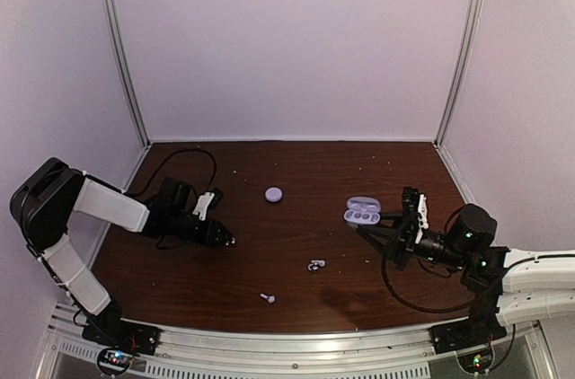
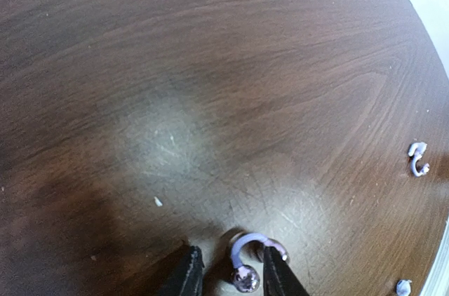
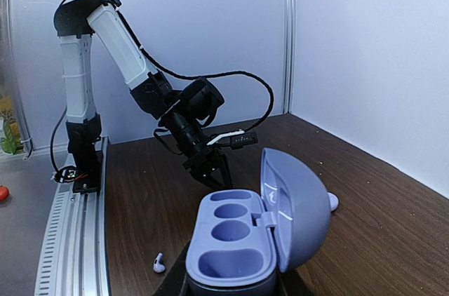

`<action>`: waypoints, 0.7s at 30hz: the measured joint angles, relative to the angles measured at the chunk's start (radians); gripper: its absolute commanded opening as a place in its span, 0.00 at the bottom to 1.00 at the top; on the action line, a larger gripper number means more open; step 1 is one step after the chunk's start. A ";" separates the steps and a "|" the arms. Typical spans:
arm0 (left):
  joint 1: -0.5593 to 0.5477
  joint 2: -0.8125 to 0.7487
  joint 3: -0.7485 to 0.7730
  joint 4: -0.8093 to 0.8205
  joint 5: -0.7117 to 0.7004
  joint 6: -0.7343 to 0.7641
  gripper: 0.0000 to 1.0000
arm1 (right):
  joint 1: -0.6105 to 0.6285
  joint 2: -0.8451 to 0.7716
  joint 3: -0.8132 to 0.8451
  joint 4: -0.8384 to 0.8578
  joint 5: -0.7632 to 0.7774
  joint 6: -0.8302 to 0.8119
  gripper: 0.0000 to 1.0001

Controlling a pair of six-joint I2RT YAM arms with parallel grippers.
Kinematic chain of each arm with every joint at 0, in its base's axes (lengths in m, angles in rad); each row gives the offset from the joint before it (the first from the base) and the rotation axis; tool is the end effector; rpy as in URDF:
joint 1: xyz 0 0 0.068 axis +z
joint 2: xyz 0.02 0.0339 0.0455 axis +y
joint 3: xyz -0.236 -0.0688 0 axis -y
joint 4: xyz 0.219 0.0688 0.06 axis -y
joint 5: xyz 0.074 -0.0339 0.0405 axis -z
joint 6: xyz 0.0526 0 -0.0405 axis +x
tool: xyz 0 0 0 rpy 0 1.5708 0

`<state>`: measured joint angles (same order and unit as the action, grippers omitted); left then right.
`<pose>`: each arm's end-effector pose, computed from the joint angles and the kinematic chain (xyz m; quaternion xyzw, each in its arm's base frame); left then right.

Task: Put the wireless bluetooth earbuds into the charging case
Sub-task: Pick up the left earbud from the center of the board.

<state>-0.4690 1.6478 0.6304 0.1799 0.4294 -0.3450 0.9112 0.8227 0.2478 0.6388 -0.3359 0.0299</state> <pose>0.2451 -0.1487 0.1035 0.1327 0.9056 -0.3213 0.2429 0.1084 0.1681 0.2257 -0.3980 0.5581 0.4279 0.5891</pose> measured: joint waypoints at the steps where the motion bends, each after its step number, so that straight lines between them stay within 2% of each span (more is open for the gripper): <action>1: -0.002 0.002 -0.004 -0.001 -0.003 0.000 0.32 | 0.000 -0.004 0.000 0.000 0.000 0.000 0.04; 14: -0.066 0.006 -0.035 0.063 -0.032 0.008 0.31 | 0.000 -0.011 0.000 0.000 0.000 0.003 0.04; 21: -0.101 -0.007 -0.074 0.113 -0.061 0.011 0.22 | 0.000 -0.011 0.000 0.000 0.000 0.004 0.04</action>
<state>-0.5697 1.6409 0.5564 0.2928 0.3683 -0.3344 0.9112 0.8120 0.2478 0.6388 -0.3359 0.0338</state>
